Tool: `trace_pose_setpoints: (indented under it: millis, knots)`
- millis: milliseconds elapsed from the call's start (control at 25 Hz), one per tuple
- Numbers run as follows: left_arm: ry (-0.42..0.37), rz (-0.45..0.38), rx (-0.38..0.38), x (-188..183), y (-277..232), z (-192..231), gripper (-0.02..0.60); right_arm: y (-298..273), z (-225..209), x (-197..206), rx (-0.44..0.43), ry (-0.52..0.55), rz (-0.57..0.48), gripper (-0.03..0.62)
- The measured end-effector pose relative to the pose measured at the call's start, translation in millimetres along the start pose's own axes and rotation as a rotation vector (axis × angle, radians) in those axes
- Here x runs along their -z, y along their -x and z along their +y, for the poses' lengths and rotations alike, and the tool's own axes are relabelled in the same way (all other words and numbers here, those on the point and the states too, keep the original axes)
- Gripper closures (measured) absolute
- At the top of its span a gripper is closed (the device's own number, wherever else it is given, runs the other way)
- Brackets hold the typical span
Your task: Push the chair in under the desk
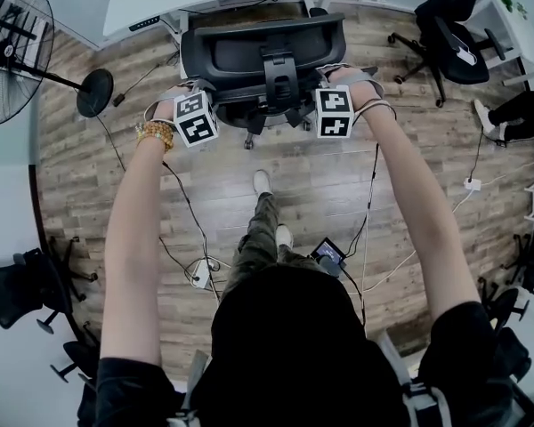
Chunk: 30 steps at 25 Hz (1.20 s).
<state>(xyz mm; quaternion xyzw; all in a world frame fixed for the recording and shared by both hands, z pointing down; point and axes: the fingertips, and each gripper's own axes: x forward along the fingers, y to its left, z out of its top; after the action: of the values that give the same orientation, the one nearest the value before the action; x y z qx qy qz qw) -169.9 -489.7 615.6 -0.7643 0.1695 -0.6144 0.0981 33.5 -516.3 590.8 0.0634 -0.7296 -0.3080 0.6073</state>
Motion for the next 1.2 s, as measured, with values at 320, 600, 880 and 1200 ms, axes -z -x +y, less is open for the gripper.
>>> trace_pose_setpoints:
  millis: [320, 600, 880, 1200]
  knots:
    - [-0.016, -0.005, 0.001, 9.7, -17.3, 47.8, 0.483, -28.1, -40.8, 5.5, 0.009, -0.008, 0.012, 0.543]
    - [-0.034, -0.003, -0.008, 15.1, -32.4, 84.8, 0.485, -45.7, -71.0, 14.3, 0.003, -0.022, 0.018, 0.543]
    - [-0.06, -0.017, -0.007, 30.2, -46.8, 133.8, 0.485, -71.2, -111.8, 13.0, -0.004, -0.045, 0.029, 0.545]
    - [-0.09, -0.028, -0.024, 30.7, -50.9, 149.9, 0.486, -78.6, -121.2, 18.3, 0.008, -0.063, 0.049, 0.545]
